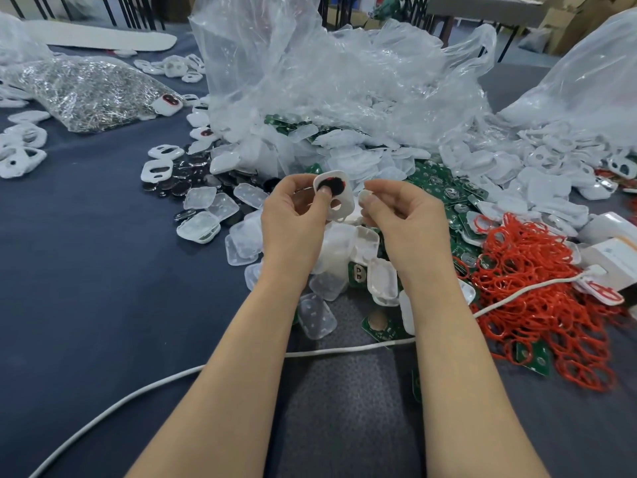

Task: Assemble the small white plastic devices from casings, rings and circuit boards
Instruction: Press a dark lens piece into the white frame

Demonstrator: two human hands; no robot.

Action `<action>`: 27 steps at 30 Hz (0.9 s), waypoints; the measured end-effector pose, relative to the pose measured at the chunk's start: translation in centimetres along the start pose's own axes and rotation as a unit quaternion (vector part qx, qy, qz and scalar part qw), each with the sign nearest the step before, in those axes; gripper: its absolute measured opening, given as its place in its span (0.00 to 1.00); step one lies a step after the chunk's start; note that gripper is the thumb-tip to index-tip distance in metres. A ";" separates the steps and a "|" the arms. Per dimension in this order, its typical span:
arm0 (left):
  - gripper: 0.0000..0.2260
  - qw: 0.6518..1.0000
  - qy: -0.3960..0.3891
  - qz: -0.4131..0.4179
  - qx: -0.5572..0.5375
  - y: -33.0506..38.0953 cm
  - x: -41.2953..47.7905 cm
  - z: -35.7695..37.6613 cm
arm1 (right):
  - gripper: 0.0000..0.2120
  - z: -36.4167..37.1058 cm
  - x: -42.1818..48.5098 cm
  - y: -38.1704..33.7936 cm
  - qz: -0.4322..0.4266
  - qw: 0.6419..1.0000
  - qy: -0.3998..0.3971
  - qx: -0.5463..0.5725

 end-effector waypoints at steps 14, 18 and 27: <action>0.03 0.999 -0.003 0.015 0.029 -0.2 0.0 0.1 | 0.06 0.9 -0.5 -0.8 -0.083 0.992 -0.008 -0.094; 0.05 0.999 -0.001 0.027 0.047 -0.2 0.0 0.0 | 0.04 2.0 -1.1 -1.4 -0.147 0.971 -0.016 -0.188; 0.04 0.999 -0.004 0.026 0.038 -0.4 -0.3 0.4 | 0.05 2.6 -1.4 -1.2 -0.151 0.964 0.020 -0.220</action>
Point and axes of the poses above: each hand's wrist, its own x-axis towards the middle knuckle, its own z-axis out of the palm, y = z × x, the point moved 6 cm from there along x, towards the middle knuckle
